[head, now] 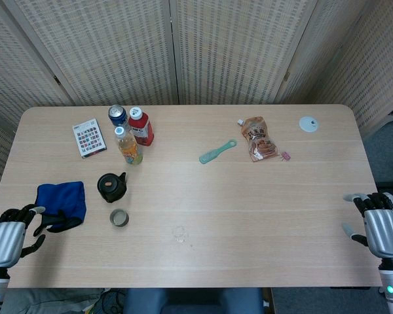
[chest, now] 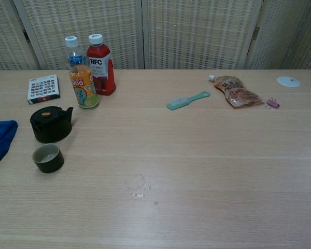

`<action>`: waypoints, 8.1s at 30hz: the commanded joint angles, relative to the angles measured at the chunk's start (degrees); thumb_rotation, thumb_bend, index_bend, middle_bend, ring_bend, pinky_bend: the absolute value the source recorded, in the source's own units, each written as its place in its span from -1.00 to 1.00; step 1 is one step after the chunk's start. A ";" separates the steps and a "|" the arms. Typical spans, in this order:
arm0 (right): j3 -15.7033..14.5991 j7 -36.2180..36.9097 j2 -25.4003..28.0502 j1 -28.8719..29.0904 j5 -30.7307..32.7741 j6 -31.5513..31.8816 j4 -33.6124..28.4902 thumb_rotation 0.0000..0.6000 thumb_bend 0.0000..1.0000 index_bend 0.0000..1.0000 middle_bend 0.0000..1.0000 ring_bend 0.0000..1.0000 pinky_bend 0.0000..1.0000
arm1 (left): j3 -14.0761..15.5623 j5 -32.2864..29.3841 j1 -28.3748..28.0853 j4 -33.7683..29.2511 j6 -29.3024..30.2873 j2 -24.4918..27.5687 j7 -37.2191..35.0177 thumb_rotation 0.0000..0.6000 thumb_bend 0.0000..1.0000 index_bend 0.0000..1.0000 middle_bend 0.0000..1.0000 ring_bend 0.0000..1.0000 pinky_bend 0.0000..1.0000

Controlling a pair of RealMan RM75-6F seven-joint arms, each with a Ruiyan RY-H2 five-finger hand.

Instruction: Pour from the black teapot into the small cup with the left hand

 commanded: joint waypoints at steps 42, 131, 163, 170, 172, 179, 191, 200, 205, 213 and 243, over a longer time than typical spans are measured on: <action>2.72 -2.58 3.87 0.71 0.67 1.66 -4.12 1.00 -0.69 -0.36 -0.51 -0.57 -0.51 | -7.57 -8.56 -23.58 1.76 -28.11 -4.67 -1.02 1.00 -0.59 -1.00 -1.00 -0.80 -0.67; 4.32 -1.78 6.52 0.97 3.17 1.63 -4.69 1.00 -0.69 -0.36 -0.55 -0.57 -0.51 | -2.62 -11.70 -29.07 13.76 -26.33 -7.54 -3.80 1.00 -0.61 -0.50 -0.64 -0.52 -0.77; 4.84 -2.49 8.42 1.21 4.48 1.54 -6.41 1.00 -0.69 -0.36 -0.55 -0.61 -0.65 | -2.34 -11.89 -30.34 16.13 -30.78 -10.12 -0.95 1.00 -0.61 -0.24 -0.30 -0.33 -1.00; 4.75 -2.38 8.43 1.01 4.56 1.78 -6.37 1.00 -0.69 -0.36 -0.55 -0.61 -0.65 | -2.41 -12.39 -30.40 16.99 -31.34 -10.63 -0.52 1.00 -0.61 -0.24 -0.30 -0.33 -1.00; 4.71 -2.36 8.48 0.91 4.60 1.87 -6.41 1.00 -0.69 -0.36 -0.55 -0.61 -0.65 | -2.48 -12.63 -30.43 17.56 -31.49 -10.96 -0.35 1.00 -0.61 -0.24 -0.30 -0.33 -1.00; 4.65 -2.22 8.58 0.70 4.79 2.03 -6.36 1.00 -0.69 -0.36 -0.55 -0.61 -0.65 | -2.62 -13.25 -30.45 18.27 -31.94 -11.38 0.14 1.00 -0.61 -0.23 -0.30 -0.33 -1.00; 4.59 -1.99 8.52 0.57 4.94 2.05 -6.13 1.00 -0.69 -0.36 -0.55 -0.61 -0.65 | -2.58 -13.95 -30.62 17.20 -32.48 -11.44 1.89 1.00 -0.61 -0.23 -0.29 -0.33 -1.00; 4.58 -2.08 8.41 0.43 5.10 2.22 -5.82 1.00 -0.69 -0.36 -0.55 -0.61 -0.65 | -2.34 -14.33 -30.79 17.38 -33.02 -11.98 2.89 1.00 -0.61 -0.18 -0.23 -0.29 -1.00; 4.56 -2.07 8.33 0.45 5.26 2.03 -5.77 1.00 -0.69 -0.36 -0.55 -0.61 -0.65 | -2.16 -14.55 -30.73 17.77 -33.22 -12.28 3.21 1.00 -0.61 -0.13 -0.17 -0.25 -1.00; 4.55 -2.15 8.15 0.47 5.39 1.94 -5.74 1.00 -0.69 -0.36 -0.55 -0.61 -0.65 | -1.88 -15.42 -30.75 18.28 -34.19 -12.48 3.92 1.00 -0.61 -0.06 -0.10 -0.19 -1.00; 4.56 -2.84 7.82 0.50 5.97 1.63 -6.26 1.00 -0.69 -0.36 -0.55 -0.61 -0.65 | -1.22 -17.73 -31.69 18.31 -37.92 -11.55 5.03 1.00 -0.61 0.23 0.18 -0.03 -1.00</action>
